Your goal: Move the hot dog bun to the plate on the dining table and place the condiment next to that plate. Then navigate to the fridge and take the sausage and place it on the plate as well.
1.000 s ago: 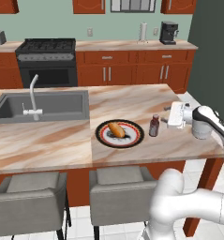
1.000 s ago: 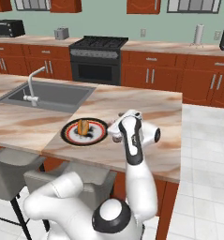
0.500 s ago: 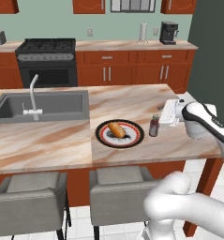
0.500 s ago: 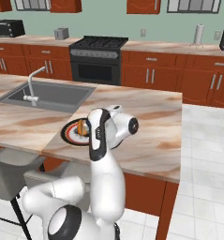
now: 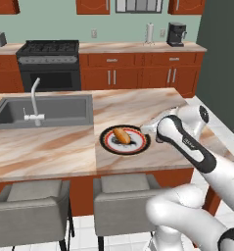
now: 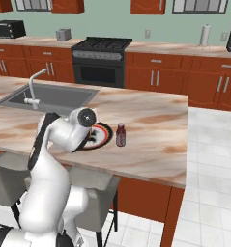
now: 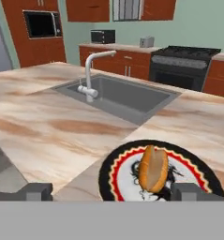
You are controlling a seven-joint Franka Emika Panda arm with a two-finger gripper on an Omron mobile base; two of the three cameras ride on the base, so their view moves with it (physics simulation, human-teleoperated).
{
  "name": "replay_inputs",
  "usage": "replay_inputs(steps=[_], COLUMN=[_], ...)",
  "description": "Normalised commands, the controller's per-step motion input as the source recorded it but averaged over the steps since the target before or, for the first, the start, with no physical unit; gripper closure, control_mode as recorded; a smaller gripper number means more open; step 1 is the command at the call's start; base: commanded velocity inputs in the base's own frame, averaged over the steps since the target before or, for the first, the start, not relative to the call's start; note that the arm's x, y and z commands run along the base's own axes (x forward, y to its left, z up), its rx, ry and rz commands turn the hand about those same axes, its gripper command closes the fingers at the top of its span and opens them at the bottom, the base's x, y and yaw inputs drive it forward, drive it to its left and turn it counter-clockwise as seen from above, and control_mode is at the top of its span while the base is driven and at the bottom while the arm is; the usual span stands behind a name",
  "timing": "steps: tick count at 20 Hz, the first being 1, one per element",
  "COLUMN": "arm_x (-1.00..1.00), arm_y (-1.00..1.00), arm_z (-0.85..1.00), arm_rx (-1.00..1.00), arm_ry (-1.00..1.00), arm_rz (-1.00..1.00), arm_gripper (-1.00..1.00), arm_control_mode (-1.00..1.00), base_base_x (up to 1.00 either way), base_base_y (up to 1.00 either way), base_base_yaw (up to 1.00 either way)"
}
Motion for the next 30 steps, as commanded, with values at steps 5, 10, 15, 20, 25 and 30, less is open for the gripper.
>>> replay_inputs(steps=[5,10,15,20,25,30], arm_x=[-0.72,-0.88,-0.69,-0.39,-0.25,-0.02], arm_y=[0.19,-0.09,-0.11,-0.04,0.0,0.01], arm_z=[0.36,0.28,0.07,0.03,-0.07,-0.03], arm_rx=[0.0,0.0,0.0,0.0,0.0,0.0], arm_ry=[0.23,0.01,0.0,0.0,0.03,0.02], arm_rz=[-0.28,-0.1,-0.05,-0.06,-0.04,0.0], arm_gripper=[-1.0,-1.0,-1.0,-1.0,-1.0,-1.0], arm_control_mode=[-1.0,-1.0,-1.0,-1.0,-1.0,1.0], base_base_x=[0.0,0.0,0.0,0.0,0.0,-0.52], base_base_y=[0.0,0.0,0.0,0.0,0.0,0.09], base_base_yaw=[0.0,0.0,0.0,0.0,0.0,0.0])
